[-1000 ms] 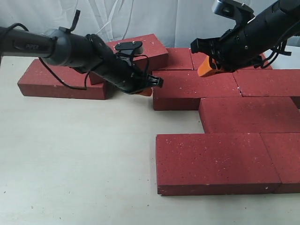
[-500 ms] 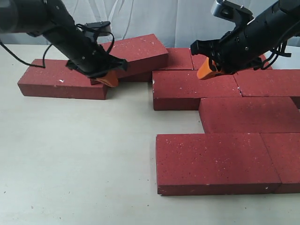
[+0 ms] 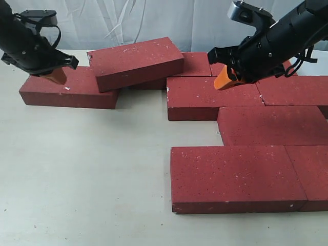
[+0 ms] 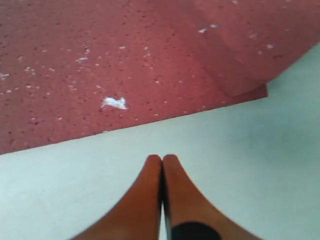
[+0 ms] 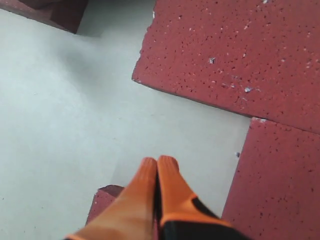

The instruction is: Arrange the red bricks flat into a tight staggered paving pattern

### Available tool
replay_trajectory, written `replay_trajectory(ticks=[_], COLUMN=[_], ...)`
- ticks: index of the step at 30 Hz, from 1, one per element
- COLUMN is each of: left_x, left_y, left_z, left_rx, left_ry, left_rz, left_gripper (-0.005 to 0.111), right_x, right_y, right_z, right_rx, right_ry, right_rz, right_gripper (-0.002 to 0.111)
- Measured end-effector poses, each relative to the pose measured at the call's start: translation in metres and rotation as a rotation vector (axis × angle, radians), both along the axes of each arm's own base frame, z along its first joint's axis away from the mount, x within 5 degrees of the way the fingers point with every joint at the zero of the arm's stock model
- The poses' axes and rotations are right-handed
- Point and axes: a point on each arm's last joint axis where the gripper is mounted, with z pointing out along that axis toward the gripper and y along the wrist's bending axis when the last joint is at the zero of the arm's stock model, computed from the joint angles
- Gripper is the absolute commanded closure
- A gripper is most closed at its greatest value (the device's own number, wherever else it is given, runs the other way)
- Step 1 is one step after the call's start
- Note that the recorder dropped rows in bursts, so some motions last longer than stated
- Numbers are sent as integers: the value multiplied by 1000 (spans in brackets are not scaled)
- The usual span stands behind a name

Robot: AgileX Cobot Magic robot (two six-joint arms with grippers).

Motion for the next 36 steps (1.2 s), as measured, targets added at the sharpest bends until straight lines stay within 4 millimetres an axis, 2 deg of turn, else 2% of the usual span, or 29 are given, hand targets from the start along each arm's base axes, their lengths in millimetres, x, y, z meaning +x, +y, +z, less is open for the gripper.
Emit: replay_trajectory(ticks=[7, 12, 16, 22, 25, 27, 33, 36], left_x=[3, 10, 14, 26, 34, 40, 55, 58], left_y=[8, 9, 10, 10, 9, 8, 8, 8], left_z=[-12, -9, -13, -46, -54, -56, -39, -37], left_rx=[2, -7, -2, 3, -10, -14, -28, -28], left_ry=[-78, -169, -196, -139, -129, -135, -214, -231], left_rz=[67, 107, 120, 125, 135, 138, 151, 154], left_gripper=[107, 107, 107, 107, 107, 107, 107, 107], right_x=[0, -4, -10, -24, -29, -31, -31, -31], right_y=[0, 6, 24, 52, 60, 63, 64, 64], right_z=[0, 0, 0, -2, -2, -2, -2, -2], right_rx=[7, 8, 4, -38, -50, -51, -53, -53], right_ry=[1, 16, 13, -5, -7, -8, -12, -12], right_rz=[-2, 27, 85, 212, 245, 256, 262, 262], right_gripper=[109, 109, 109, 109, 109, 109, 109, 109])
